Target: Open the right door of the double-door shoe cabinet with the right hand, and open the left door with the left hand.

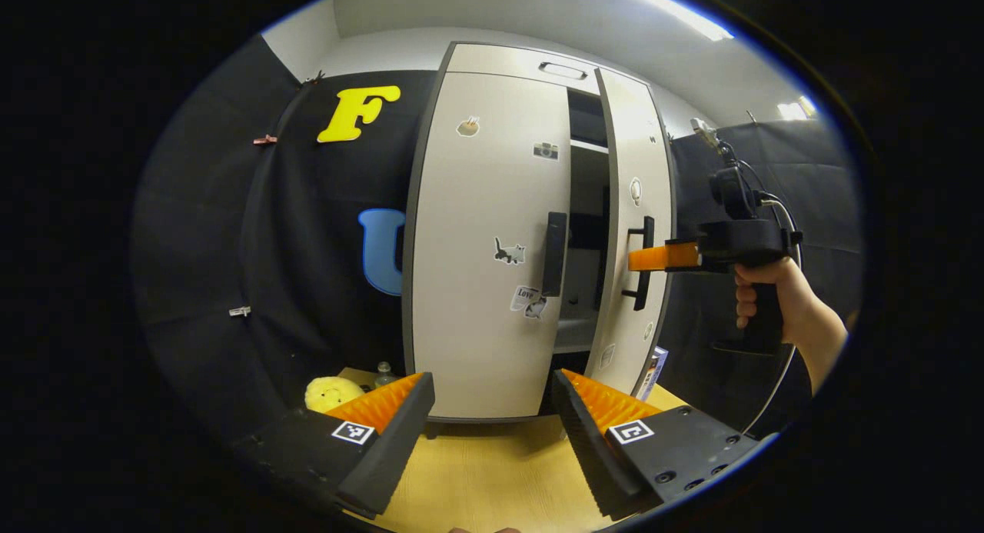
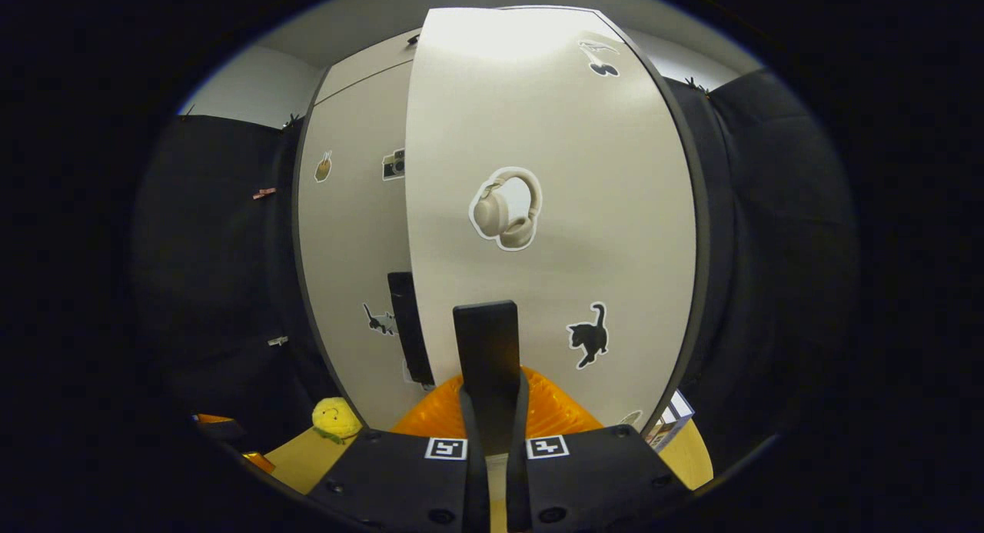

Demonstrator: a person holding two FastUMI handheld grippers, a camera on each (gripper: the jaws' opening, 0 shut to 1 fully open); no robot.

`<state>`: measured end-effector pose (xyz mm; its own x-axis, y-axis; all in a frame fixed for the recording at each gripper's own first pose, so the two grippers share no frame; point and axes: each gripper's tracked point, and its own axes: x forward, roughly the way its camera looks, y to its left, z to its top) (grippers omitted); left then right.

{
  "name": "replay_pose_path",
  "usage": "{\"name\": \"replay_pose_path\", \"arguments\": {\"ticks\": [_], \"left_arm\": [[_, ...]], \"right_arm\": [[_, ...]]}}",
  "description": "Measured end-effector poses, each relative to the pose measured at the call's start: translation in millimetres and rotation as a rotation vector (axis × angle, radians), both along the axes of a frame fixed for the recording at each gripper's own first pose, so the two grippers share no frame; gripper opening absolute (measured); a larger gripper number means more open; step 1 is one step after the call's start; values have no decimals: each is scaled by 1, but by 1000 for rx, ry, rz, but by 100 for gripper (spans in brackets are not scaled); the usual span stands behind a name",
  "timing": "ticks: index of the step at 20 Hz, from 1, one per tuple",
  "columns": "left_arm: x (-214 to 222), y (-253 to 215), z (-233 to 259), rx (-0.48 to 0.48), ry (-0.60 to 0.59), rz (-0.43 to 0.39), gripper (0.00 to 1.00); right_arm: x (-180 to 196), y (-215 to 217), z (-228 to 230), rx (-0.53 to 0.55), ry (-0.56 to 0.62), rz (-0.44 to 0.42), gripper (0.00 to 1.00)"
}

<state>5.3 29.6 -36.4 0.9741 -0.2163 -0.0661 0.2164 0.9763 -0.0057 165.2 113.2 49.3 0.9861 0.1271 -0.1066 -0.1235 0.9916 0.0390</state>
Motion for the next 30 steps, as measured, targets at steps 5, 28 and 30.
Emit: {"name": "replay_pose_path", "arguments": {"ticks": [5,28,30], "left_arm": [[5,-20,3,4,-4,-29,95],[0,-101,7,-34,25,-94,95],[1,-107,5,-49,33,-101,95]], "right_arm": [[-10,-8,1,2,2,3,13],[-46,-79,11,5,-15,-165,11],[-47,-91,11,-12,-16,-202,10]]}}
